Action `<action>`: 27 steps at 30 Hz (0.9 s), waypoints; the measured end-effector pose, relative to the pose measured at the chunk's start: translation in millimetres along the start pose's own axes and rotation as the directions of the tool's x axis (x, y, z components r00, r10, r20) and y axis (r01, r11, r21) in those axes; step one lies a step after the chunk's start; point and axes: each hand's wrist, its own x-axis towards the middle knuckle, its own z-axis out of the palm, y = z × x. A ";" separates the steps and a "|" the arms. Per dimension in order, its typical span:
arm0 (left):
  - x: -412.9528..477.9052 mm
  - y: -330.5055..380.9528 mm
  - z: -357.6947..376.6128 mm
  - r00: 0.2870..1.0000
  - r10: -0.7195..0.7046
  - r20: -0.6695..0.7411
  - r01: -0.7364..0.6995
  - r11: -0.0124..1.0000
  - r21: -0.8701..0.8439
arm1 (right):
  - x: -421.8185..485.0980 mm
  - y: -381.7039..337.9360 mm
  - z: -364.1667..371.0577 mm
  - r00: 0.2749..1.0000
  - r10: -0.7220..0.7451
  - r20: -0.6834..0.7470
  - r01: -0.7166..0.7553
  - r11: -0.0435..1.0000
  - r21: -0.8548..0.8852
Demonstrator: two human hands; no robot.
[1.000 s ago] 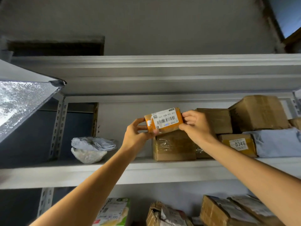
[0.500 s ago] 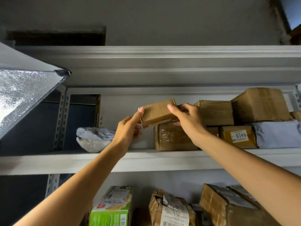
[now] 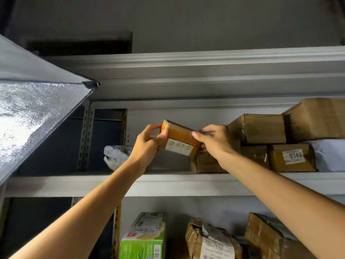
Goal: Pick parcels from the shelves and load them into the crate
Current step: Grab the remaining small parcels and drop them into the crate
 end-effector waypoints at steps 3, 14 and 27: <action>1.6 -6.4 -7.8 0.999 0.007 -0.048 0.005 0.966 0.257 | -1.9 5.0 3.6 1.000 -0.027 0.010 0.027 1.000 0.001; -16.3 -26.7 -22.0 0.992 0.115 -0.043 -0.069 0.808 0.586 | -16.9 25.6 29.9 0.980 -0.167 0.106 0.188 0.954 -0.235; -14.8 -11.7 3.4 0.981 0.181 0.065 -0.147 0.490 0.859 | -16.4 31.5 30.8 0.936 -0.257 0.242 0.338 0.851 -0.402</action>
